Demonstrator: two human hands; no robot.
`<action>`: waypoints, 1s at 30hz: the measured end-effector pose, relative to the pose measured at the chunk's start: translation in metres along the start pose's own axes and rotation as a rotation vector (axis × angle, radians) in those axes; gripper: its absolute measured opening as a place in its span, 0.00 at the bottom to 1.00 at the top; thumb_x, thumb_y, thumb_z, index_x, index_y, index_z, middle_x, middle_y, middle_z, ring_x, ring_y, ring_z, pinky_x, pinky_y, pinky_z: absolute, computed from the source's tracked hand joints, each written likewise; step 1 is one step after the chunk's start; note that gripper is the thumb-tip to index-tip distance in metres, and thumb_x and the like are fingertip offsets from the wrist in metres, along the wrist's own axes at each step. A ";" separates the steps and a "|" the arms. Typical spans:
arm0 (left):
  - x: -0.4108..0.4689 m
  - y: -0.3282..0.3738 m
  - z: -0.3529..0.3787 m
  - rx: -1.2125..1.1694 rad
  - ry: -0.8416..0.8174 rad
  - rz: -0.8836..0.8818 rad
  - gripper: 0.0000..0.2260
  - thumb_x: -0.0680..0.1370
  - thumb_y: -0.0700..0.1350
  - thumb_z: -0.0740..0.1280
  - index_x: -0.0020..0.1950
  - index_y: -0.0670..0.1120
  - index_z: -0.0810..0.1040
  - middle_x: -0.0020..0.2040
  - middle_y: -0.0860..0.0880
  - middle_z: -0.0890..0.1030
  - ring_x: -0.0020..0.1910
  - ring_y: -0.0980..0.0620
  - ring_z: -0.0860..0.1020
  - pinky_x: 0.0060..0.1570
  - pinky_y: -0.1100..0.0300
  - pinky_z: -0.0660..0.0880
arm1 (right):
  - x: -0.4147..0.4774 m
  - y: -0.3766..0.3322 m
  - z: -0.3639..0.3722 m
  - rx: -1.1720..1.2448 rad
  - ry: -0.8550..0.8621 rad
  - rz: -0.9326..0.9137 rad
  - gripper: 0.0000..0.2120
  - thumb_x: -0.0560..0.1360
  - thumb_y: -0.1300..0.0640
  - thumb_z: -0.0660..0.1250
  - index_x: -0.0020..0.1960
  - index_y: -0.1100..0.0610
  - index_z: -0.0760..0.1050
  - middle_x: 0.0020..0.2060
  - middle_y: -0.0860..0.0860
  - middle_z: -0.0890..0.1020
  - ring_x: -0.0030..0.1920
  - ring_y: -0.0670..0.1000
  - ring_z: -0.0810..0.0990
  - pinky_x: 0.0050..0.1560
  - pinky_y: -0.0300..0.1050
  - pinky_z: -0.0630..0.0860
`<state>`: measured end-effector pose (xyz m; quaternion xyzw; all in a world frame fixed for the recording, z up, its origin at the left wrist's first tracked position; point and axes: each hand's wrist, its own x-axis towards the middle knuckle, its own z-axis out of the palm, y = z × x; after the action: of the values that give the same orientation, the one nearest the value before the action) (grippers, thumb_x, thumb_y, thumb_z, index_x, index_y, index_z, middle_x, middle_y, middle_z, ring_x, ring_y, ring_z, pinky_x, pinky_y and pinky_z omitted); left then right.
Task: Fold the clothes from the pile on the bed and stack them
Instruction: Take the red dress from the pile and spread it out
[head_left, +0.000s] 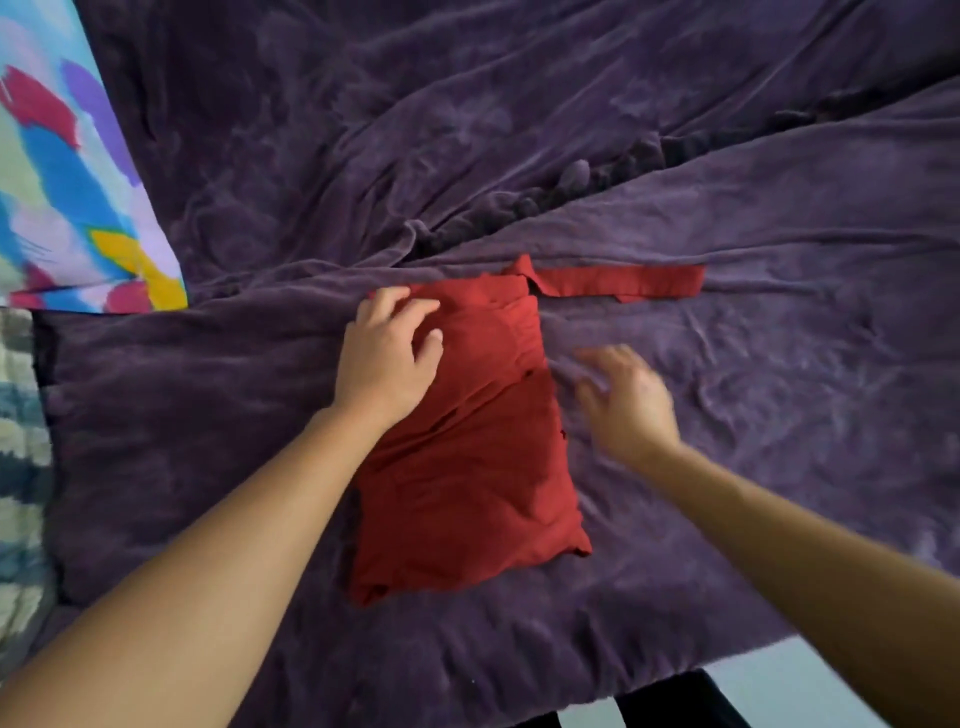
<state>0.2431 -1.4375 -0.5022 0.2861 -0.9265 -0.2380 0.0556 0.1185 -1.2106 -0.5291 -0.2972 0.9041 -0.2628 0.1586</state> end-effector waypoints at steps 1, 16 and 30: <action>0.011 0.002 0.006 0.059 -0.078 -0.015 0.21 0.76 0.56 0.60 0.67 0.50 0.75 0.68 0.43 0.70 0.66 0.42 0.68 0.64 0.45 0.67 | 0.024 0.018 -0.006 -0.076 -0.010 0.093 0.18 0.73 0.53 0.62 0.60 0.58 0.76 0.54 0.59 0.79 0.55 0.62 0.78 0.53 0.51 0.74; 0.009 -0.047 0.050 -0.132 -0.222 -0.284 0.24 0.78 0.58 0.61 0.71 0.49 0.69 0.69 0.43 0.71 0.67 0.44 0.70 0.68 0.52 0.65 | 0.093 0.010 -0.005 0.490 0.292 0.262 0.07 0.64 0.61 0.71 0.42 0.56 0.79 0.31 0.44 0.76 0.31 0.38 0.70 0.32 0.33 0.67; 0.023 -0.020 -0.008 0.099 -0.174 0.222 0.29 0.72 0.62 0.65 0.68 0.48 0.73 0.67 0.43 0.71 0.67 0.43 0.69 0.67 0.49 0.66 | -0.130 -0.026 0.051 0.025 -0.185 -0.224 0.13 0.74 0.47 0.61 0.54 0.47 0.81 0.58 0.45 0.78 0.55 0.50 0.77 0.47 0.52 0.77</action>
<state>0.2356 -1.4682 -0.5050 0.1628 -0.9644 -0.2082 -0.0130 0.2535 -1.1677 -0.5386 -0.4172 0.8435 -0.2618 0.2145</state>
